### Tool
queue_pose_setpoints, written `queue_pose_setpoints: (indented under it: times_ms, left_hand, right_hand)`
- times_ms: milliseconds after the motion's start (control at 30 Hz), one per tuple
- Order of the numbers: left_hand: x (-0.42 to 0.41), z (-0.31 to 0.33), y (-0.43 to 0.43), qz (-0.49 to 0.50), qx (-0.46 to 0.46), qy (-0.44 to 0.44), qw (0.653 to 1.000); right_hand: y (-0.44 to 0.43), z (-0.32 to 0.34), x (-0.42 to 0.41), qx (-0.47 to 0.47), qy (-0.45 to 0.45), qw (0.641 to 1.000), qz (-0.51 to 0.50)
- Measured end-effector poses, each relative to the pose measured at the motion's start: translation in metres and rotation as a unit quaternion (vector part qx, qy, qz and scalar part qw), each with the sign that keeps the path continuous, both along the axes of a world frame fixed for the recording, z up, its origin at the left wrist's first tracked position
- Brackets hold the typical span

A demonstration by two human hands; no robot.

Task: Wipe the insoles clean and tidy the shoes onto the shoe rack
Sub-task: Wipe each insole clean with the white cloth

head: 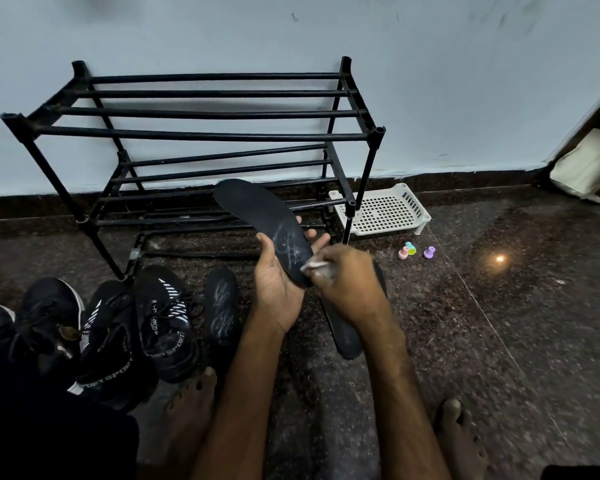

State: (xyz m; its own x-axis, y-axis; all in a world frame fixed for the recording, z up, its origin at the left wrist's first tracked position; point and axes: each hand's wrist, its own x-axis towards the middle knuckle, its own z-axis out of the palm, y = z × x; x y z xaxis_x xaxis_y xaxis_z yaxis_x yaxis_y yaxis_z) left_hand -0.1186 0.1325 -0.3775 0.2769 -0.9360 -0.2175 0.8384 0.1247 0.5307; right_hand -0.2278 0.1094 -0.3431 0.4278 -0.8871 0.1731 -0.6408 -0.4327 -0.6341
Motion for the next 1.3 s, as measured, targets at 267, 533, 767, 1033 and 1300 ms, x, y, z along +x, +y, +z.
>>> queue_pose_setpoints:
  times_ms: [267, 533, 767, 1033, 1300]
  left_hand:
    - [0.000, 0.001, -0.002, 0.024, -0.024, 0.015, 0.999]
    - [-0.003, 0.005, -0.003, 0.020, -0.011, -0.004, 1.000]
    - [-0.003, 0.001, -0.004, 0.033, 0.006, -0.010, 0.999]
    - [-0.007, 0.005, -0.005, 0.040, 0.025, -0.029, 0.998]
    - [-0.008, 0.008, -0.006, 0.034, 0.015, -0.026, 0.999]
  right_hand:
    - [-0.001, -0.006, 0.005, -0.040, -0.029, 0.998, -0.050]
    - [-0.003, -0.001, 0.009, -0.049, -0.031, 0.996, -0.074]
    - [0.004, 0.003, 0.005, 0.063, 0.009, 0.998, 0.013]
    - [0.004, 0.000, 0.004, 0.028, -0.023, 0.999, -0.034]
    - [-0.003, 0.000, 0.003, -0.038, -0.038, 0.995, -0.086]
